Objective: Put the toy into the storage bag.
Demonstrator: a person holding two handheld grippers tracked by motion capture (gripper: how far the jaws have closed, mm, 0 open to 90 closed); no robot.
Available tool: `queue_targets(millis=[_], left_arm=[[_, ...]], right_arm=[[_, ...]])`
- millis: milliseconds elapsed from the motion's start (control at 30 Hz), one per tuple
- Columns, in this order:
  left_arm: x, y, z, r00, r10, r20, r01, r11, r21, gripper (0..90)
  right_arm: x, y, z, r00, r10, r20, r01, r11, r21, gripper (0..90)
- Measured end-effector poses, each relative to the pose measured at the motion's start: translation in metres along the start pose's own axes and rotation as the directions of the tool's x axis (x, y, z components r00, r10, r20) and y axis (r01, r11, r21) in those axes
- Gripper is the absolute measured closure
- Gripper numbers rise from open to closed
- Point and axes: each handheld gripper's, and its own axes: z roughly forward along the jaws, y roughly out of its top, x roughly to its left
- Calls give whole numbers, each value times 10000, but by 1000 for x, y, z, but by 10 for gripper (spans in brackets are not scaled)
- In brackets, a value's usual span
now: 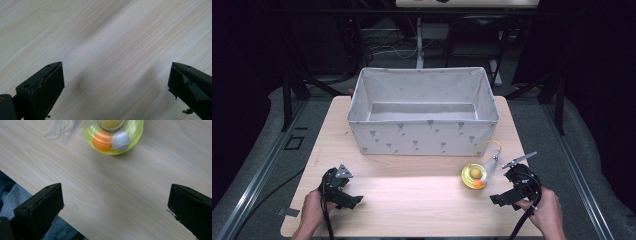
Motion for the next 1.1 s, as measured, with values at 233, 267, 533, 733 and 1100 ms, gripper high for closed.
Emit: queue_targets(millis=[233, 267, 533, 733, 1100], left_arm=[[0, 0, 0, 10000, -22, 7, 22, 10000, -15, 8], [0, 0, 0, 10000, -8, 6, 8, 10000, -3, 7], [1, -1, 0, 10000, -70, -30, 70, 10000, -40, 8], [2, -2, 0, 10000, -80, -38, 80, 10000, 1, 7], [3, -2, 0, 9999, -122, -64, 122, 9999, -7, 7]], right_arm=[[1, 1, -2, 10000, -86, -21, 86, 10000, 45, 0], [1, 2, -3, 9999, -129, -9, 129, 9999, 94, 1], [4, 7, -6, 9998, -223, 0, 223, 9995, 240, 7], [6, 20, -18, 9995, -305, 53, 305, 9995, 52, 10], [10, 51, -42, 9981, -558, 246, 566, 9978, -342, 41]])
